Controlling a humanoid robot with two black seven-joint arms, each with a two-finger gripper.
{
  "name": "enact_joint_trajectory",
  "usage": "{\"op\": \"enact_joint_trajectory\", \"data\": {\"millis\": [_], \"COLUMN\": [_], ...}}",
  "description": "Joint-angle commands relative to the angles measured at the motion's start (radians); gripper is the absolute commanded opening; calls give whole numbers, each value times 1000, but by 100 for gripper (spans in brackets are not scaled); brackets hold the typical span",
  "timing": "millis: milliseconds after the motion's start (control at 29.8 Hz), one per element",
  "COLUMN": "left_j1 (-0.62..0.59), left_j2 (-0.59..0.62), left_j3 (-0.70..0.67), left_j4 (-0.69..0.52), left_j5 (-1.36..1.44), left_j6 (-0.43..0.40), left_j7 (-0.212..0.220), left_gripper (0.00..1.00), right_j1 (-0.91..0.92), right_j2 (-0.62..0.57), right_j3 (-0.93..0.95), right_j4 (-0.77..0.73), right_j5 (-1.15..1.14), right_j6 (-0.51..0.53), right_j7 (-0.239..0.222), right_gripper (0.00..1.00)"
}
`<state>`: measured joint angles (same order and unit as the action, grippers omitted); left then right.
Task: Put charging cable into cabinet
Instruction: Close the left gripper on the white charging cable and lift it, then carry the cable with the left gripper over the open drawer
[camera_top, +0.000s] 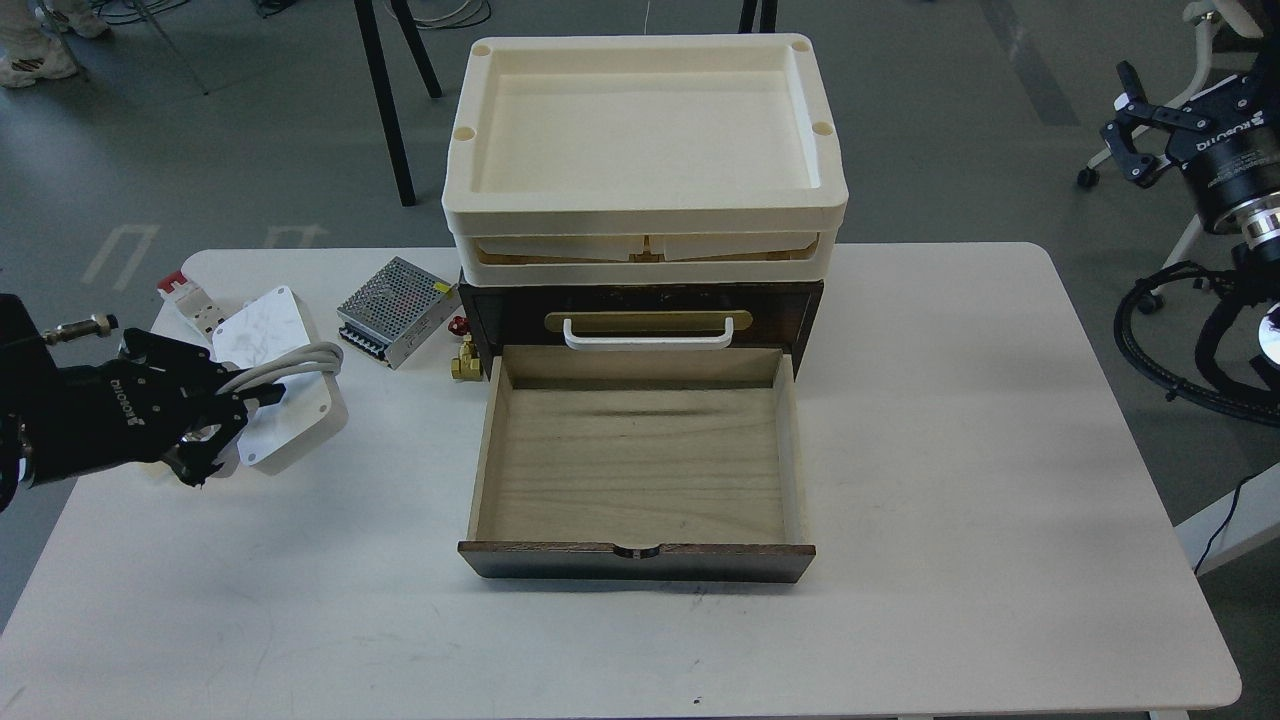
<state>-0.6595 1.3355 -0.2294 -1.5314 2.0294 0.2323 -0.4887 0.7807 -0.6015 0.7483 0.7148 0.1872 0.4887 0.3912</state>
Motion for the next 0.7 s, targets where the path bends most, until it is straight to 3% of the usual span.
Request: {"op": "enact_joint_trajectory", "data": {"millis": [0,268,670], "left_j1": [0,-17,-85], "left_j2": [63,-103,-393], "left_j3": [-5,-7,-7], "left_j4": [-211,-234,-201], "left_j5": [-84,-95,-94], "left_j6": [7,-14,-235], "left_j7": [0,0,0], "left_gripper": [0,0,0], "right_j1": [0,2,6], "right_j2": [0,-1,0], "right_j3": [0,-1,-6], "right_j4": [-8,-32,-52], "right_j5": [-2,-2,-2], "right_j6": [0,0,0], "right_j7": [0,-2,-3], "right_gripper": [100,100,100]}}
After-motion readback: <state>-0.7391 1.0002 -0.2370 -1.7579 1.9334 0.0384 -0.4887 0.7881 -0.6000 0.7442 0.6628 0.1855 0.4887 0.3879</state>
